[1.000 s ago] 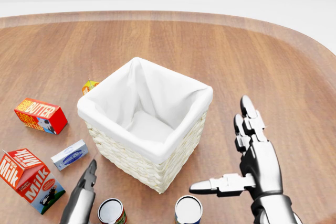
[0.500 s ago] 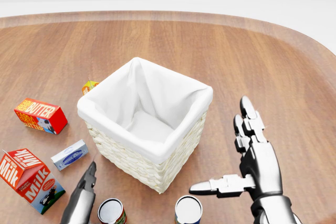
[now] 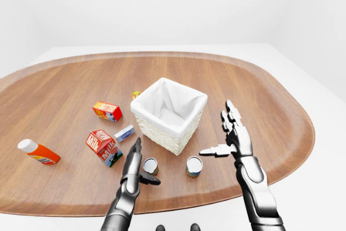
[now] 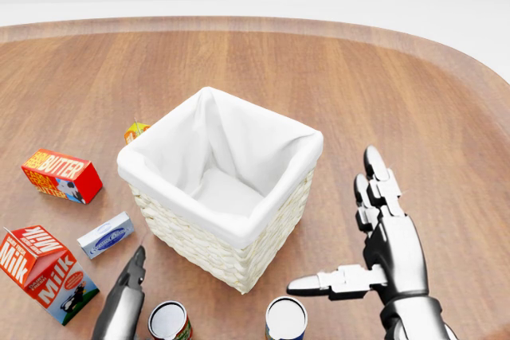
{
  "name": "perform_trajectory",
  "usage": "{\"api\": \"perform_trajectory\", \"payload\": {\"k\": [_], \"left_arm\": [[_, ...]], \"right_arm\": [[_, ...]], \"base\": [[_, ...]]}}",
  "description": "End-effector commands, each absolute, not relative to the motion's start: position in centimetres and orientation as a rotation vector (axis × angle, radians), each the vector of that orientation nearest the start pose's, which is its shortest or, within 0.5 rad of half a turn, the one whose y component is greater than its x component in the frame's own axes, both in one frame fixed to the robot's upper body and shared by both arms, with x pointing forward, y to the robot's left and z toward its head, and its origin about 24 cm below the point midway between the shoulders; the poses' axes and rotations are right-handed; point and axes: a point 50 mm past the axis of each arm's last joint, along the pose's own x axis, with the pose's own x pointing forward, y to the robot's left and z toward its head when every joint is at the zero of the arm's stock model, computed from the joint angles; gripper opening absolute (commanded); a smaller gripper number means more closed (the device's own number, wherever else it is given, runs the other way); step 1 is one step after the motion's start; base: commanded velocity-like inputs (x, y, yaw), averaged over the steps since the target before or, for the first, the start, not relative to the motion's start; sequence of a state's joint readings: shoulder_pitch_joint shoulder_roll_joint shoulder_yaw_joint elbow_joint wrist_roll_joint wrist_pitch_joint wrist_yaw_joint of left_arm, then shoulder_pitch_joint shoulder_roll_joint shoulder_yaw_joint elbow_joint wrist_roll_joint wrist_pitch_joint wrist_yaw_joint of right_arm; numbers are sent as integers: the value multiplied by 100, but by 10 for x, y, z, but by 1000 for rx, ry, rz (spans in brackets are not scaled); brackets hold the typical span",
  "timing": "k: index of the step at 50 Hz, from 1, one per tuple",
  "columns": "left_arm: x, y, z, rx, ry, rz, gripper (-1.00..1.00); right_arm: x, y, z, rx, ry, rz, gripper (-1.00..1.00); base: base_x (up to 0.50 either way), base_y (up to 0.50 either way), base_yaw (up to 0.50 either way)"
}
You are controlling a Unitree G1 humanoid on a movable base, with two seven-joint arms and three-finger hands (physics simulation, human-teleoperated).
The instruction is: Pick up the tomato sauce, and put it in the basket.
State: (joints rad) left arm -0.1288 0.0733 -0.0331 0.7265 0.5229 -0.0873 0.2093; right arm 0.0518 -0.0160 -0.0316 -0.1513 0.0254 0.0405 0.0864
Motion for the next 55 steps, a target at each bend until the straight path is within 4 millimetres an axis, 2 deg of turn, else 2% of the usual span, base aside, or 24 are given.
{"api": "perform_trajectory", "payload": {"k": [1, 34, 35, 36, 37, 55], "left_arm": [[240, 165, -72, 635, 426, -16, 100], [241, 162, -74, 648, 433, -21, 97], [241, 162, -74, 647, 430, -24, -19], [241, 162, -73, 644, 427, -25, -93], [241, 161, -73, 643, 427, -25, -100], [241, 163, -76, 653, 441, -17, -100]], "right_arm": [[244, -158, 61, 5, -61, 44, 100], [243, -158, 62, 6, -62, 45, 100], [243, -158, 62, 6, -61, 45, 100], [243, -158, 62, 6, -61, 45, 100], [243, -158, 62, 6, -61, 45, 100], [243, -158, 62, 10, -62, 44, 100]], "base": [[0, 0, 0], [0, 0, 0], [0, 0, 0], [0, 0, 0], [0, 0, 0], [0, 0, 0]]}}
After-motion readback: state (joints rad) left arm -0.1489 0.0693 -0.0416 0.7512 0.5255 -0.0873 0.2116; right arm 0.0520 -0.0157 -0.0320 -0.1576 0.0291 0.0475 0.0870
